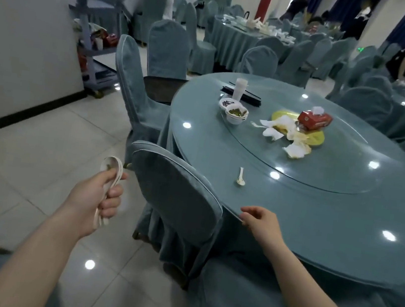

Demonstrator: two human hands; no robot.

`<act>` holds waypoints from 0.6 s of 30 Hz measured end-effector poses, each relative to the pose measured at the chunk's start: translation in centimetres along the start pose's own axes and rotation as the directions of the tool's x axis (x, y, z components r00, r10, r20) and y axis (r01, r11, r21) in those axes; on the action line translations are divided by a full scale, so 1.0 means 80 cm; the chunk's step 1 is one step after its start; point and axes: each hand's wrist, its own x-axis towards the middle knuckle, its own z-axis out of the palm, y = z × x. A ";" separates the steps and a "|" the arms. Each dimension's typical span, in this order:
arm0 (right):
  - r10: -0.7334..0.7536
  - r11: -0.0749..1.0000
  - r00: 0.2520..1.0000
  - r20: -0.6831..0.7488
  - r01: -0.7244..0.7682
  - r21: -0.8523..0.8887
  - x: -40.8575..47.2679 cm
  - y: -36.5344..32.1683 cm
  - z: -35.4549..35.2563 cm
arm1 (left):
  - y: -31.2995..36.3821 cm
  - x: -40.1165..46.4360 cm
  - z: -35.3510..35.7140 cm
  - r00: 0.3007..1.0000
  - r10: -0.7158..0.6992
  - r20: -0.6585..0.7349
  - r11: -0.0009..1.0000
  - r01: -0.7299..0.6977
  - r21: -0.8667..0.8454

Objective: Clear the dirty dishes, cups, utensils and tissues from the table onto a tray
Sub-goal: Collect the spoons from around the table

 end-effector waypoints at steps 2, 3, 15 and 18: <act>0.039 0.999 0.999 -0.012 -0.039 0.005 0.032 0.001 0.005 | 0.011 0.031 0.004 1.000 0.003 0.000 1.000 -0.003 -0.001; 0.063 0.998 0.998 -0.025 -0.062 0.016 0.051 0.001 0.009 | 0.017 0.048 0.007 1.000 0.004 -0.003 1.000 -0.004 0.001; 0.458 0.889 0.875 -0.155 -0.450 0.086 0.289 0.051 0.063 | 0.088 0.255 0.073 0.999 -0.008 -0.035 0.999 0.010 0.041; 0.555 0.832 0.818 -0.152 -0.544 0.109 0.321 0.063 0.067 | 0.092 0.291 0.086 0.999 -0.041 -0.034 0.998 0.043 0.054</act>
